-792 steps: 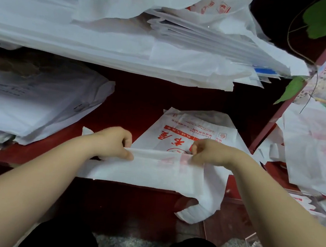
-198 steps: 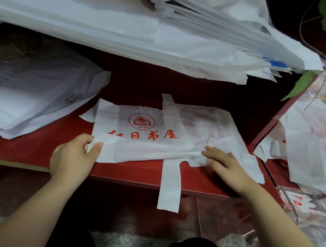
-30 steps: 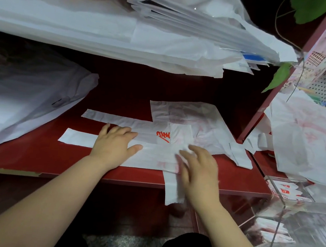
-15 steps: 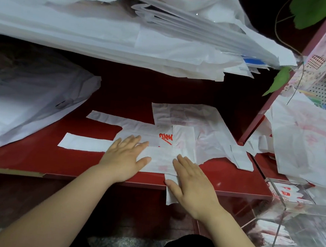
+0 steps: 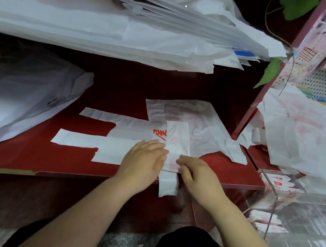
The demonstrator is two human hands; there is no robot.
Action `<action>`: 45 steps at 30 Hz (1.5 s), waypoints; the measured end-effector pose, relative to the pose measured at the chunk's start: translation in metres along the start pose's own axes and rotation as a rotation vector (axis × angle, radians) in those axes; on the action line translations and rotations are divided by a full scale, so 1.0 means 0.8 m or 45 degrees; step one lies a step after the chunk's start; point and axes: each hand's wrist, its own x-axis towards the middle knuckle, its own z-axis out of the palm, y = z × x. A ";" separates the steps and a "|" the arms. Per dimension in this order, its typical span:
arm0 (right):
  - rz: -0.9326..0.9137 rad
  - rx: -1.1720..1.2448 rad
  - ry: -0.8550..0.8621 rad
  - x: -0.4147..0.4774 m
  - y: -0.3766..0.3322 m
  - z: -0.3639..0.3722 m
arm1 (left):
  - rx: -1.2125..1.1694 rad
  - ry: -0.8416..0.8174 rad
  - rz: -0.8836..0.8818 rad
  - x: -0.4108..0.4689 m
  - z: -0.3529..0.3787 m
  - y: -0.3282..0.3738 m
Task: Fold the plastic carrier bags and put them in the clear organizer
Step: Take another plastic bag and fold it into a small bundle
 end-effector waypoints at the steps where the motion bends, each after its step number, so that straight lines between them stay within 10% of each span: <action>1: 0.052 0.123 0.085 0.007 0.001 -0.005 | -0.010 0.053 0.043 0.004 0.008 0.013; 5: 0.339 0.433 0.255 0.045 0.014 -0.016 | -0.028 0.015 0.037 0.014 0.030 0.035; 13: 0.675 0.551 -0.233 0.091 0.020 -0.053 | 0.236 -0.215 0.052 0.026 0.036 0.033; 24: 0.569 0.549 -0.144 0.098 0.024 -0.032 | 0.309 -0.144 0.132 0.017 0.033 0.025; 45: -0.038 0.015 0.045 0.053 0.037 -0.007 | 0.079 0.693 0.185 -0.032 0.053 -0.011</action>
